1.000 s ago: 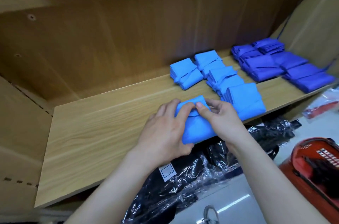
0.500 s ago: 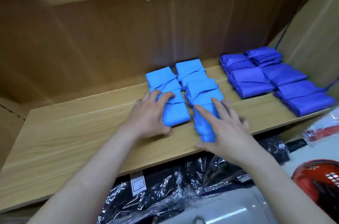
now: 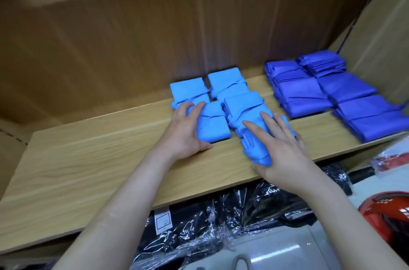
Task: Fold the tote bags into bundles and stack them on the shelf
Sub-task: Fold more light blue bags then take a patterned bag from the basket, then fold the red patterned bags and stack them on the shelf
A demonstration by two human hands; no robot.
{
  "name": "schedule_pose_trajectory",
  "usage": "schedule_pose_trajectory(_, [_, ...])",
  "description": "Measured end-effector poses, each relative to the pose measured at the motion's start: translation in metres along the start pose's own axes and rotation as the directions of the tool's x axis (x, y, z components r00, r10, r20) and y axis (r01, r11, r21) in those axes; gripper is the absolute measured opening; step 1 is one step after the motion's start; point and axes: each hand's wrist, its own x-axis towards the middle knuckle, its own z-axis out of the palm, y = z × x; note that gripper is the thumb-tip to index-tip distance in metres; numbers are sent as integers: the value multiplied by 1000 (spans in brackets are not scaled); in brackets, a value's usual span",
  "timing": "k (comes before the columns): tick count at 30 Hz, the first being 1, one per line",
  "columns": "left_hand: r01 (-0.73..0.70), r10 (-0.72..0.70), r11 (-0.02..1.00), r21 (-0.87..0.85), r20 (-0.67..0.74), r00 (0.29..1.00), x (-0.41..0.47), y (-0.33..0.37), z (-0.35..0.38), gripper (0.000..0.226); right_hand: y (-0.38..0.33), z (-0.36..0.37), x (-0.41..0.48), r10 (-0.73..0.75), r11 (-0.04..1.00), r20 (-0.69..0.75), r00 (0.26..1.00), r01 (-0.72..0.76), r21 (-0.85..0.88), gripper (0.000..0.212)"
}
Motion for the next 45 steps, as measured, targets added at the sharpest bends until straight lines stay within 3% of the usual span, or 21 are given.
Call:
schedule_pose_trajectory(4, [62, -62, 998, -9, -45, 997, -4, -4, -4, 112, 6, 1, -7, 4, 999, -83, 997, -1, 35, 108])
schedule_pose_trajectory(9, [164, -178, 958, -234, -38, 983, 2, -8, -6, 113, 7, 12, -9, 111, 981, -252, 961, -66, 182, 108])
schedule_pose_trajectory(19, [135, -152, 963, -231, -57, 987, 3, -9, -6, 107, 6, 19, -3, 41, 987, -248, 968, 0, 162, 98])
schedule_pose_trajectory(23, [39, -74, 985, -169, -204, 976, -12, -2, -1, 80, 4, 17, -6, 38, 983, -310, 950, 19, 181, 94])
schedule_pose_trajectory(29, [-187, 93, 958, -216, -382, 919, -49, 6, 6, 26, 5, 9, -19, 76, 966, -453, 888, 46, 253, 61])
schedule_pose_trajectory(33, [-312, 153, 891, -330, -428, 891, -79, 13, 3, 17, -4, -2, -43, 142, 962, -606, 783, 34, 270, 40])
schedule_pose_trajectory(37, [-376, 215, 824, -424, -379, 900, -105, 15, 2, 16, -14, -5, -81, 188, 970, -689, 700, -23, 240, 25])
schedule_pose_trajectory(45, [-521, 491, 713, -470, -196, 849, -135, 49, 37, 26, -7, 16, -190, 444, 896, -550, 707, -340, 285, 18])
